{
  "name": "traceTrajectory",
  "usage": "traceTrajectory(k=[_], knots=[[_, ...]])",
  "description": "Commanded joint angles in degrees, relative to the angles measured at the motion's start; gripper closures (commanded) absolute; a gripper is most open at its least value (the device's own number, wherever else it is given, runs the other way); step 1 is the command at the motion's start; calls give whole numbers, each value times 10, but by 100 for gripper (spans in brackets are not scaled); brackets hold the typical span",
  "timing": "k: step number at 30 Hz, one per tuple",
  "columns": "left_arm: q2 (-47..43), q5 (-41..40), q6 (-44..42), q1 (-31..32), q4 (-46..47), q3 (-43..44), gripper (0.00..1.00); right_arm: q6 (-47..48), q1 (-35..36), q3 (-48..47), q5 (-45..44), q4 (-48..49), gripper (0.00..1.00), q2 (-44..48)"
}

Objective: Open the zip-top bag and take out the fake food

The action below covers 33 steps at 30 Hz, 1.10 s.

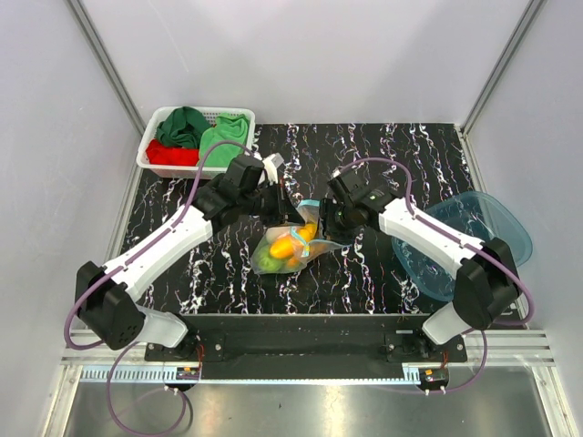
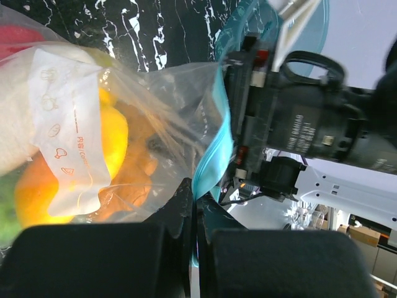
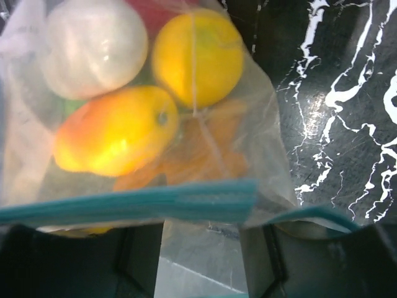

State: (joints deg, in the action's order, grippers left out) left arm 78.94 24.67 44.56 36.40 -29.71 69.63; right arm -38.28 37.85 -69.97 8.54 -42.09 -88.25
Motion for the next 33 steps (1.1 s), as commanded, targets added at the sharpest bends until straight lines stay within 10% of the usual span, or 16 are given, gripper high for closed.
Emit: traceTrajectory(k=[1, 12, 19, 26, 33], knots=[[-6, 31, 14, 2, 47, 27, 100, -15, -1, 30, -31, 46, 43, 16], [3, 52, 35, 9, 64, 17, 100, -86, -1, 94, -36, 147, 35, 1], [3, 56, 36, 10, 66, 12, 100, -142, -1, 116, -19, 184, 55, -3], [-7, 52, 28, 10, 69, -4, 100, -118, -1, 104, -17, 177, 95, 19], [-7, 43, 11, 10, 51, -10, 100, -46, -1, 50, 3, 113, 100, 52]])
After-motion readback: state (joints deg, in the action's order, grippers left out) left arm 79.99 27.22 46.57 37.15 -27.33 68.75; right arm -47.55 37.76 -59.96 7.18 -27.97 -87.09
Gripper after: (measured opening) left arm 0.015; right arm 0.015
